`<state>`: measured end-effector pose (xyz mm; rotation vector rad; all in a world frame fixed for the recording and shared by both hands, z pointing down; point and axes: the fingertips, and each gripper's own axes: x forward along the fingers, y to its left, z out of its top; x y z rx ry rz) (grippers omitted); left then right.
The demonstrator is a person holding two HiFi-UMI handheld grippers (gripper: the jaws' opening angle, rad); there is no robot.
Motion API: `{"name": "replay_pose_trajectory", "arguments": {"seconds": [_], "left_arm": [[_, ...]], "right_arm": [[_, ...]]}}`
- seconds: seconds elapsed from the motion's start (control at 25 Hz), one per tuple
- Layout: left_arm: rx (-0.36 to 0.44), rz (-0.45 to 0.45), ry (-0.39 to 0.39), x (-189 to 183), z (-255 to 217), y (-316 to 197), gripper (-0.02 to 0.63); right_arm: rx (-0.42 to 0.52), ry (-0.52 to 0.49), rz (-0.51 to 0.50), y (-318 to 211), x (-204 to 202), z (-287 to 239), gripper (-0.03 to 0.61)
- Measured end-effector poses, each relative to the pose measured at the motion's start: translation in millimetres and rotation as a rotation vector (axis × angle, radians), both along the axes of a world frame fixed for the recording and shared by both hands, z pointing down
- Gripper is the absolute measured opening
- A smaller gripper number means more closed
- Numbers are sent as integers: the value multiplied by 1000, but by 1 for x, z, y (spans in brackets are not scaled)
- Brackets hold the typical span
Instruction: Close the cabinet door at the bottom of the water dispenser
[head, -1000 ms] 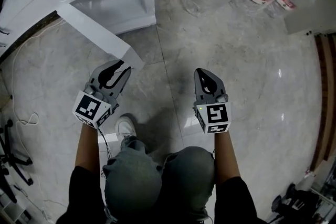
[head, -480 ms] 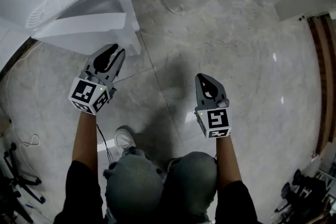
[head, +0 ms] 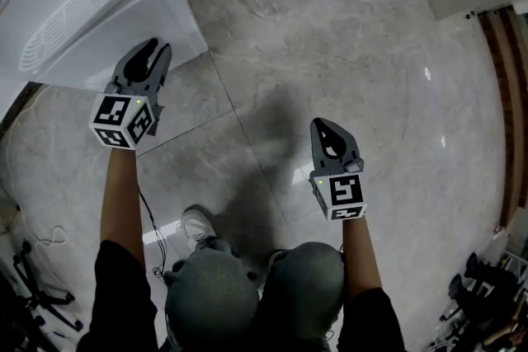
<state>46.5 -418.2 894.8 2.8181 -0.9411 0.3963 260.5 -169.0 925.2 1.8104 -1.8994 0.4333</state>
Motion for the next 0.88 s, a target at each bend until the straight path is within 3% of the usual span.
{"name": "replay_pose_trajectory", "arguments": {"seconds": [0.28, 0.64, 0.88], "left_arm": [[-3, 0, -3, -1, 1, -1, 107], [37, 19, -29, -3, -22, 40, 82], [41, -45, -42, -25, -38, 64, 38]], "right_arm": [[10, 11, 9, 0, 2, -6, 14], [48, -27, -19, -8, -19, -23, 14], [67, -63, -68, -12, -45, -41, 14]]}}
